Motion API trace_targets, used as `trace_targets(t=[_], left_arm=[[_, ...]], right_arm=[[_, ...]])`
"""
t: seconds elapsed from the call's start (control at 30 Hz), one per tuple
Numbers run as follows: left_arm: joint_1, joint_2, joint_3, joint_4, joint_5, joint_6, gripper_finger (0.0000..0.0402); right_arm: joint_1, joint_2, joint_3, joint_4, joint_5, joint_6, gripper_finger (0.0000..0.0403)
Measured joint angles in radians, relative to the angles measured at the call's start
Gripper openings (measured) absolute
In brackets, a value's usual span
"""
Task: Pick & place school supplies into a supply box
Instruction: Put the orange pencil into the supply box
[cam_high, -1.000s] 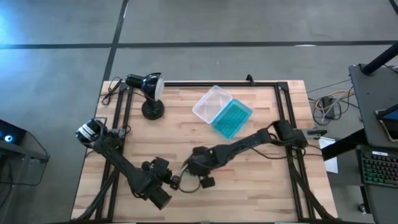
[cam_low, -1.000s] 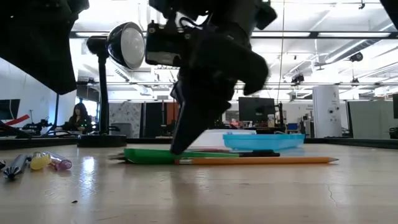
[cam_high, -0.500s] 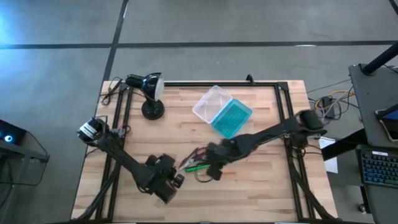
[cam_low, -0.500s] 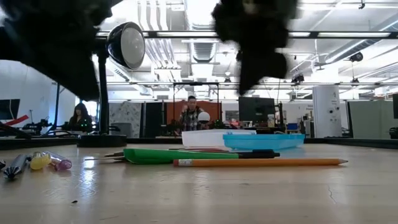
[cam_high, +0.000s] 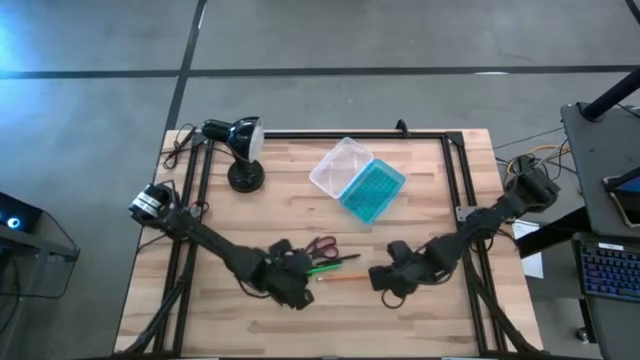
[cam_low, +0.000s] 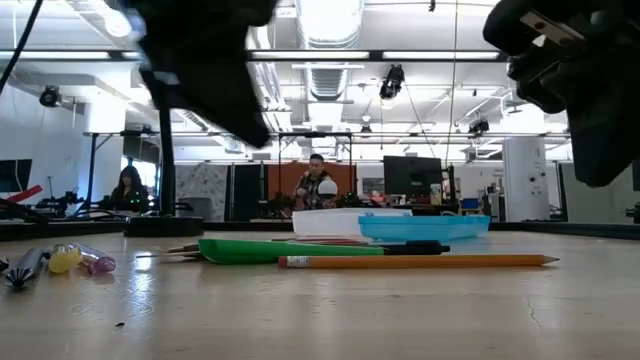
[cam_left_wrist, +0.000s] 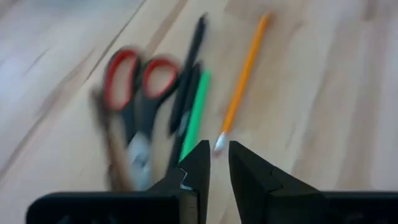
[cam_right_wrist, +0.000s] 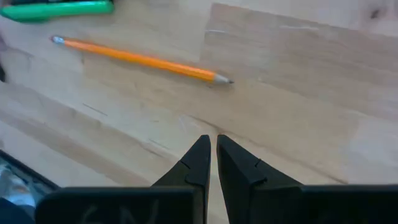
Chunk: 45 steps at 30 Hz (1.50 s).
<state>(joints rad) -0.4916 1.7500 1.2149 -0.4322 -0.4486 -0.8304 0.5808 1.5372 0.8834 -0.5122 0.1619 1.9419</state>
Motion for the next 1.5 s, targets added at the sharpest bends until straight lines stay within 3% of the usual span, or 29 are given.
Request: trace_targets(t=[0.17, 0.37, 0.6, 0.83, 1.13, 1.5], left_arm=[[0.054, 0.000, -0.048, 0.191, 0.028, 0.105, 0.0044], [0.076, 0.000, -0.106, 0.279, 0.057, 0.179, 0.0044], [0.087, 0.000, -0.161, 0.419, 0.206, 0.203, 0.0042], [0.105, 0.000, -0.174, 0.424, 0.254, 0.147, 0.0003], [0.111, 0.000, -0.174, 0.451, 0.280, 0.198, 0.0000], [0.130, 0.019, -0.175, 0.472, 0.299, 0.236, 0.0000]], right_arm=[[0.005, 0.015, -0.060, 0.120, 0.055, 0.062, 0.0022], [-0.008, 0.086, -0.096, 0.255, 0.105, 0.103, 0.0022], [-0.011, 0.141, -0.092, 0.268, 0.110, 0.119, 0.0022], [-0.016, 0.131, -0.090, 0.269, 0.102, 0.056, 0.0022], [-0.015, 0.125, -0.091, 0.301, 0.042, 0.066, 0.0022], [-0.014, 0.125, -0.102, 0.277, 0.086, 0.127, 0.0022]])
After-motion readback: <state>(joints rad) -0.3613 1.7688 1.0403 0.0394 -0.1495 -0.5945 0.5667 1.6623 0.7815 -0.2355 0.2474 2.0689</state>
